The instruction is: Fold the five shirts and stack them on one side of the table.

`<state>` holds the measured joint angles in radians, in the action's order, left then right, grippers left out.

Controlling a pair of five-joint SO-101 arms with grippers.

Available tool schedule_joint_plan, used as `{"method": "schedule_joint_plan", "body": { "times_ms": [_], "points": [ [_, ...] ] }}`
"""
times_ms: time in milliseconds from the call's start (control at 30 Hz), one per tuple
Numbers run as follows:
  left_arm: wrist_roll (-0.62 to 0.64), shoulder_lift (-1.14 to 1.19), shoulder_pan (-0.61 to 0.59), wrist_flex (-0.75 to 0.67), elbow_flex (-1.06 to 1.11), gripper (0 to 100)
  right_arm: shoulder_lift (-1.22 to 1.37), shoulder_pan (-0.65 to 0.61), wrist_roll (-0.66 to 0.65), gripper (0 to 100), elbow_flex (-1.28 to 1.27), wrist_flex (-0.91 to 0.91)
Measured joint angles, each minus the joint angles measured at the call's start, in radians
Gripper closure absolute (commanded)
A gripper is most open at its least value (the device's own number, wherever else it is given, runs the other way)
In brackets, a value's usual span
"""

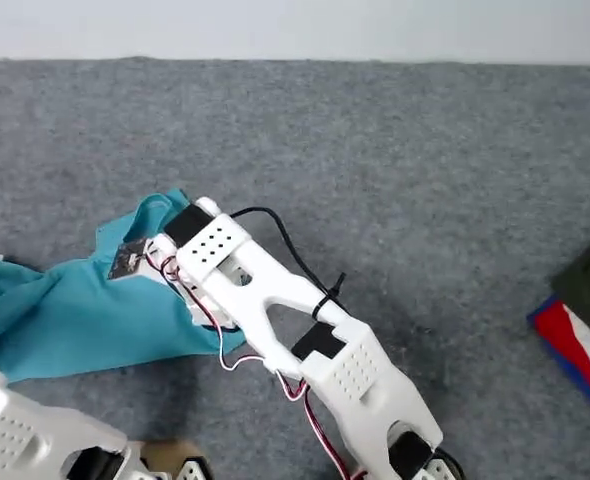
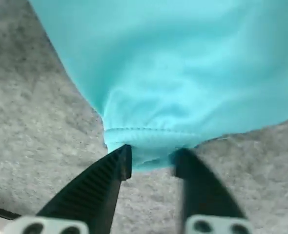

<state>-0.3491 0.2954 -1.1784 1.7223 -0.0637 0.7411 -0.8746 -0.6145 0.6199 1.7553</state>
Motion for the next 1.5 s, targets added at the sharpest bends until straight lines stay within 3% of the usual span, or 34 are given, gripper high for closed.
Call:
{"method": "schedule_joint_plan", "body": {
  "times_ms": [700,1033,1200,1500],
  "points": [
    [0.0,0.0,-0.015,0.0,0.0,91,0.0,0.183,-0.003,98.9,0.0,0.002],
    [0.0,0.0,-0.015,0.0,0.0,91,0.0,0.198,-0.005,98.9,-0.015,0.002],
    [0.0,0.0,-0.015,0.0,0.0,91,0.0,0.328,-0.011,98.9,-0.084,0.002],
    [0.0,0.0,-0.015,0.0,0.0,91,0.0,0.643,-0.147,98.9,-0.258,0.002]
  ]
}}
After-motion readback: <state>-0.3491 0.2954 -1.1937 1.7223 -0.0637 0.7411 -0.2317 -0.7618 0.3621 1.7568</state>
